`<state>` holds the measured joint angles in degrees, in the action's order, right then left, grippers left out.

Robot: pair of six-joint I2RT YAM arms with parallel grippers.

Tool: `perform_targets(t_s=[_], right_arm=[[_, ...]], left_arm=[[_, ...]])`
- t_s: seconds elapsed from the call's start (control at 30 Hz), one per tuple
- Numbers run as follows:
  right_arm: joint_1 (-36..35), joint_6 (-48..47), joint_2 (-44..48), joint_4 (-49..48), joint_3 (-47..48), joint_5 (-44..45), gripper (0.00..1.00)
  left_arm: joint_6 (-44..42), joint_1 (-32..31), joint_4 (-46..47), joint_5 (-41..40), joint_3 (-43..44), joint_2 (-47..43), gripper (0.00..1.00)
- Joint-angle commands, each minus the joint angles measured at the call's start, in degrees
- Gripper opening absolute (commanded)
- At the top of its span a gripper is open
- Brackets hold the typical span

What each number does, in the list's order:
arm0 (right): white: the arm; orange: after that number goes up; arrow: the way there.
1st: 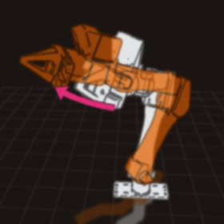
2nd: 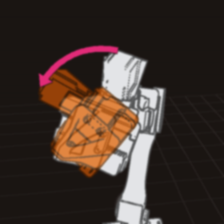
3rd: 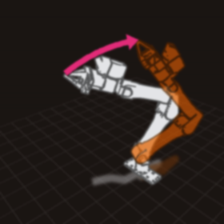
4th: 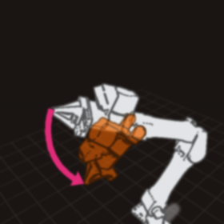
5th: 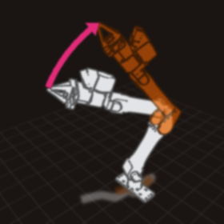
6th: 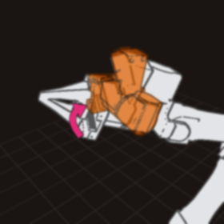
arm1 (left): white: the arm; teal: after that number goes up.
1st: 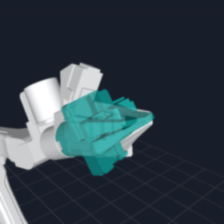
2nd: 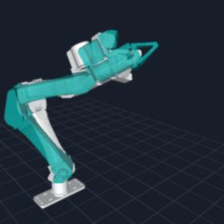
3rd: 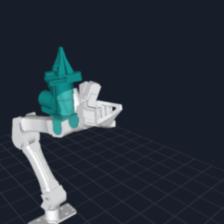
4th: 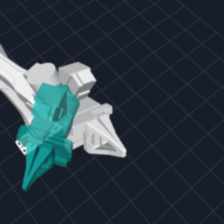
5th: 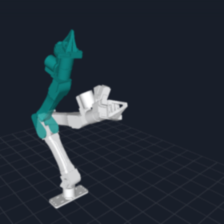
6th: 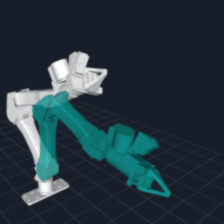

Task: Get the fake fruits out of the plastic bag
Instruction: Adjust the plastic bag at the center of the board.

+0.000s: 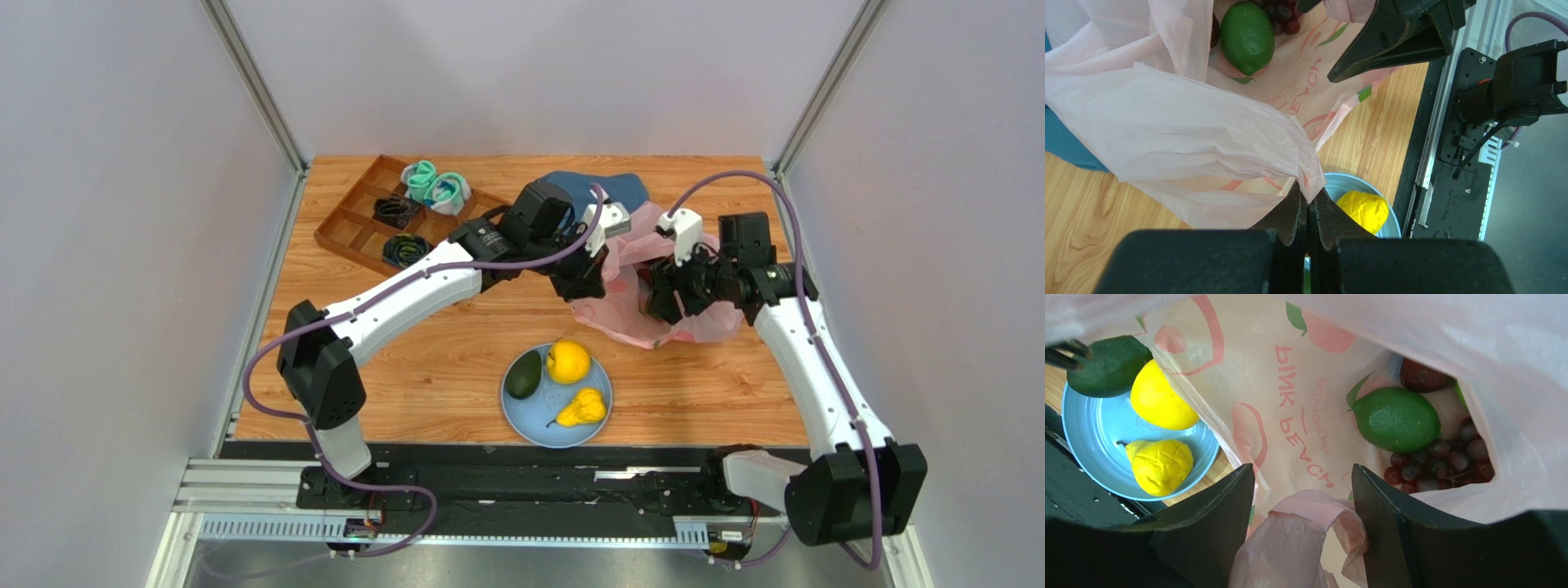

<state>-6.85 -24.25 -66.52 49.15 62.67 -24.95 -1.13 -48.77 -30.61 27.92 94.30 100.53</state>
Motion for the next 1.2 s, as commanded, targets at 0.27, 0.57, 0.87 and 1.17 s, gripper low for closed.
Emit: perform_targets(t_s=[0.27,0.57,0.87,1.17], right_arm=[[2.4,-14.8,10.3,19.1,-0.9,12.7,0.18],[5.1,-20.8,25.7,21.9,-20.6,24.5,0.0],[5.2,-22.0,23.0,29.1,-1.5,14.6,0.83],[4.9,-19.4,7.9,31.4,22.3,-1.8,0.96]], left_arm=[[0.7,-0.3,1.6,-2.1,1.6,-1.1,0.0],[0.9,-0.3,2.3,-1.0,1.3,-1.0,0.0],[2.6,-0.3,3.2,0.1,1.7,-0.2,0.0],[2.4,-0.3,2.6,-1.0,1.9,-1.3,0.0]])
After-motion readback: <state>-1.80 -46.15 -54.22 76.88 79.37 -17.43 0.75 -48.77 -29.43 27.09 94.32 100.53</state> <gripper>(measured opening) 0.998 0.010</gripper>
